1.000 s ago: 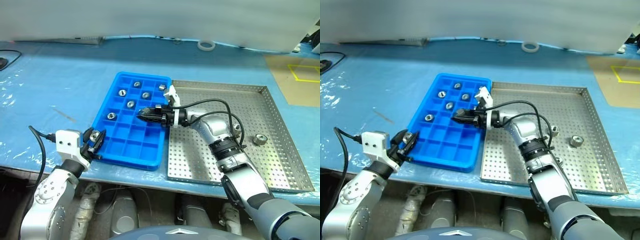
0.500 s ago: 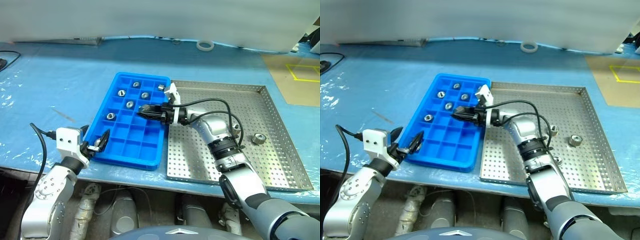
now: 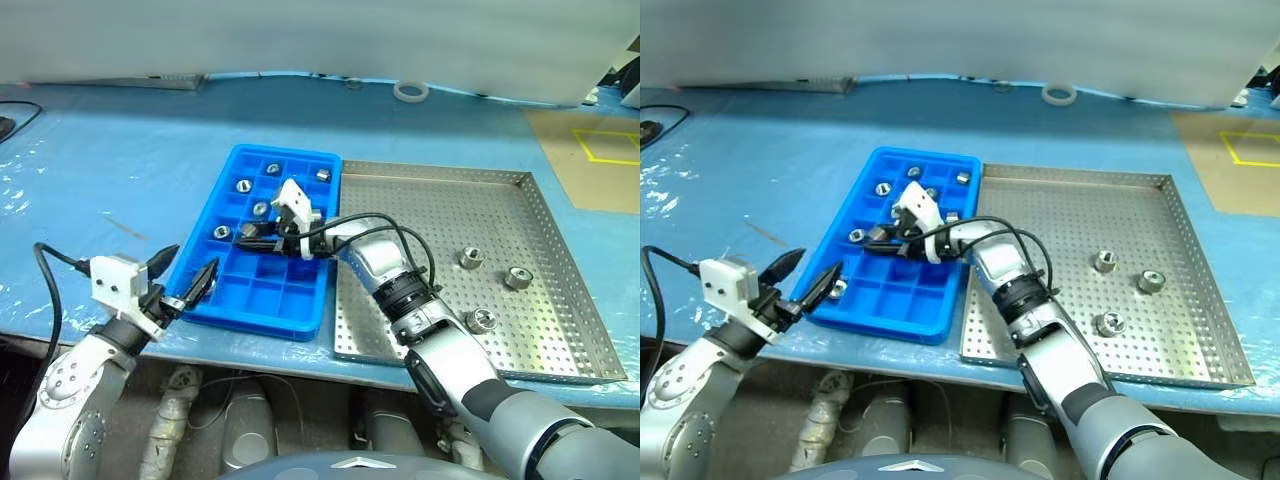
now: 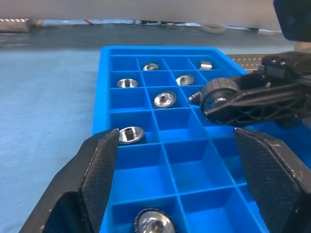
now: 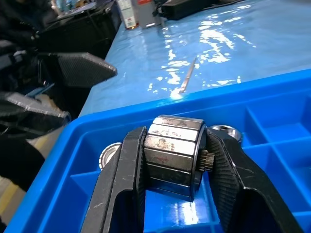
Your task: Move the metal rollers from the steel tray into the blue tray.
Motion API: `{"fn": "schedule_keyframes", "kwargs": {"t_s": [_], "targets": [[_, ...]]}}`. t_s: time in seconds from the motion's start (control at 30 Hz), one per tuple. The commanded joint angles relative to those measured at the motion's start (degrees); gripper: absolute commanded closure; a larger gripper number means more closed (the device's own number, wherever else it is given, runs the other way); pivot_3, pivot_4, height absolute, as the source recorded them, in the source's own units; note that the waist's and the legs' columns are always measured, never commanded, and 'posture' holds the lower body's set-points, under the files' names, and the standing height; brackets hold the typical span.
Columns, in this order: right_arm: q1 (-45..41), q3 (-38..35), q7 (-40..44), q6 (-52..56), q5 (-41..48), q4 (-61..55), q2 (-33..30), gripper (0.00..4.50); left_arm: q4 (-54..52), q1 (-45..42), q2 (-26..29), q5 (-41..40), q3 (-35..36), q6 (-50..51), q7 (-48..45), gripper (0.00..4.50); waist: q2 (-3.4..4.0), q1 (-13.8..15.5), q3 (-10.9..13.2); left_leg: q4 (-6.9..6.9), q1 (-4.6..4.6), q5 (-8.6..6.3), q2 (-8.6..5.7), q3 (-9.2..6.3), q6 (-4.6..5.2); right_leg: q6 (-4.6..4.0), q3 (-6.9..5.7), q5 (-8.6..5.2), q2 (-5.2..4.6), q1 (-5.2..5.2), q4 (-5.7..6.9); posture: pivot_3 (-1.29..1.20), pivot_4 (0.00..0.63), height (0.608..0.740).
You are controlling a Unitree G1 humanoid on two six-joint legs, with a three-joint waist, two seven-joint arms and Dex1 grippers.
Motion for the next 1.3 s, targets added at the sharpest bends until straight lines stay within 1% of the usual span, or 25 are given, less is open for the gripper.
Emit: {"fn": "schedule_keyframes", "kwargs": {"t_s": [0.03, 0.13, 0.3, 0.37, 0.4, 0.43, 0.53, 0.63, 0.73, 0.8, 0.87, 0.93, 1.0, 1.07, 1.2, 1.3], "targets": [[-1.96, 1.59, 1.47, -2.69, -1.81, 0.81, 0.97, 2.98, -3.82, 1.88, 0.01, -1.10, 2.97, -1.55, 0.80, 0.53, 0.00, 0.14, 0.00, 0.00, -0.01, 0.00, 0.00, -0.01, 0.00, 0.00, 0.00, 0.00, 0.00, 0.00, 0.00, 0.37, 0.150, 0.740], [-2.20, 1.85, 2.04, -2.03, -1.92, 1.38, 2.02, 2.98, -4.59, 2.77, -0.36, -0.90, 3.46, -1.69, 1.91, 0.53, 0.00, 0.35, 0.00, 0.00, 0.00, 0.00, 0.00, -0.03, 0.00, 0.00, -0.01, 0.00, 0.00, 0.00, 0.01, 0.38, 0.150, 0.740], [-2.19, 3.12, 1.41, -3.20, -4.23, 2.37, 2.75, 2.98, -5.27, 3.05, -0.32, -0.82, 2.23, -1.37, 2.72, 0.53, 0.00, 1.17, 0.00, 0.00, 0.00, 0.00, 0.00, -0.05, 0.00, 0.00, -0.01, 0.00, 0.00, 0.00, 0.00, 0.38, 0.150, 0.740], [-2.12, 3.29, 1.26, -3.47, -4.96, 2.67, 2.45, 2.37, -4.73, 2.12, -0.01, -0.33, 1.05, -1.11, 2.80, 0.50, 0.00, 1.38, 0.00, -0.01, 0.00, 0.00, 0.00, -0.05, 0.00, 0.00, -0.02, -0.01, 0.00, 0.00, 0.01, 0.36, 0.150, 0.740], [-2.08, 3.05, 0.83, -3.50, -5.22, 2.83, 2.27, 2.20, -4.36, 1.36, 0.15, -0.14, 0.20, -0.94, 2.74, 0.50, 0.01, 1.51, 0.00, 0.00, 0.00, 0.00, 0.00, -0.05, 0.00, 0.00, -0.01, 0.00, 0.00, 0.01, 0.01, 0.34, 0.150, 0.740], [-2.06, 2.56, 0.28, -3.70, -5.41, 3.03, 1.99, 1.83, -3.95, 0.25, 0.22, -0.16, -0.94, -0.71, 2.61, 0.50, 0.01, 1.64, 0.00, -0.01, -0.01, 0.00, 0.00, -0.06, 0.00, 0.00, -0.02, 0.00, 0.00, 0.03, 0.00, 0.34, 0.150, 0.740], [-2.41, 0.02, -1.43, -3.60, -4.88, 3.32, 0.52, 0.92, -1.84, -4.15, 0.39, -0.29, -4.57, -0.01, 1.83, 0.50, 0.01, 1.64, 0.00, 0.00, 0.04, 0.01, -0.02, -0.06, -0.02, 0.00, -0.01, 0.00, -0.01, 0.09, 0.04, 0.28, 0.150, 0.740], [-2.30, -3.94, -2.92, -2.22, -2.87, 1.98, -2.02, 0.92, 2.18, -10.22, 0.57, 0.05, -8.65, 0.47, 0.09, 0.50, 0.01, 1.33, 0.00, 0.06, 0.13, 0.05, -0.04, -0.06, -0.08, 0.00, 0.04, 0.00, -0.01, 0.08, 0.27, 0.19, 0.150, 0.740], [-1.20, -7.64, -3.11, -0.95, -0.52, -1.12, -4.88, 0.92, 6.68, -16.21, 0.41, 0.20, -12.20, 0.49, -2.40, 0.50, 0.01, 0.96, 0.00, 0.35, 0.14, 0.07, -0.05, -0.05, -0.11, -0.08, 0.12, -0.12, -0.01, -0.06, 0.78, 0.13, 0.150, 0.740], [0.10, -10.01, -3.31, 0.67, 0.92, -4.01, -7.23, 0.92, 10.24, -19.97, 0.34, 0.68, -14.36, 0.00, -4.57, 0.50, 0.00, -0.21, 0.00, 0.37, 0.20, 0.10, -0.04, -0.05, -0.17, -0.09, 0.16, -0.11, 0.00, -0.10, 0.88, 0.05, 0.150, 0.740], [1.84, -12.08, -3.92, 2.09, 1.61, -7.05, -10.31, 0.92, 14.41, -23.67, 0.08, 1.00, -16.23, -0.92, -7.20, 0.50, 0.01, -0.58, 0.00, 0.37, 0.25, 0.13, -0.04, -0.05, -0.20, -0.09, 0.16, -0.11, 0.02, -0.08, 0.93, -0.03, 0.150, 0.740], [3.53, -13.30, -5.26, 2.90, 1.31, -9.21, -13.22, 0.92, 18.59, -26.49, -0.20, 1.44, -17.39, -2.36, -9.74, 0.50, 0.00, -1.67, -0.01, 0.39, 0.26, 0.17, -0.05, -0.05, -0.22, -0.11, 0.21, -0.10, 0.05, -0.07, 0.94, -0.07, 0.150, 0.740], [5.88, -15.69, -7.20, 4.21, 1.31, -12.19, -17.01, 0.92, 23.96, -31.56, -1.56, 0.91, -18.41, -3.42, -12.40, 0.50, 0.00, -2.26, -0.01, 0.47, 0.26, 0.18, -0.11, -0.02, -0.24, -0.11, 0.24, -0.10, 0.07, -0.02, 0.93, -0.14, 0.150, 0.740], [7.68, -17.36, -8.66, 5.45, 1.74, -14.72, -19.50, 0.92, 28.12, -35.30, -2.79, 1.08, -19.18, -4.28, -14.14, 0.50, 0.00, -3.09, -0.01, 0.49, 0.23, 0.25, -0.12, -0.02, -0.35, -0.11, 0.25, -0.09, 0.09, -0.03, 0.93, -0.19, 0.150, 0.740], [11.85, -20.44, -11.48, 7.80, 2.12, -19.91, -23.83, 0.92, 37.56, -42.22, -4.26, 5.93, -22.74, -7.58, -16.95, 0.50, 0.01, -5.07, -0.03, 0.54, 0.27, 0.26, -0.14, 0.02, -0.35, -0.11, 0.32, -0.08, 0.11, 0.00, 0.94, -0.30, 0.150, 0.740], [16.96, -24.22, -13.51, 11.08, 3.73, -27.04, -27.42, 0.92, 46.44, -48.99, -7.37, 7.58, -24.40, -9.81, -19.32, 0.50, 0.01, -6.47, -0.03, 0.58, 0.29, 0.22, -0.15, 0.04, -0.27, -0.11, 0.36, -0.09, 0.11, 0.03, 0.91, -0.38, 0.150, 0.740]]}}
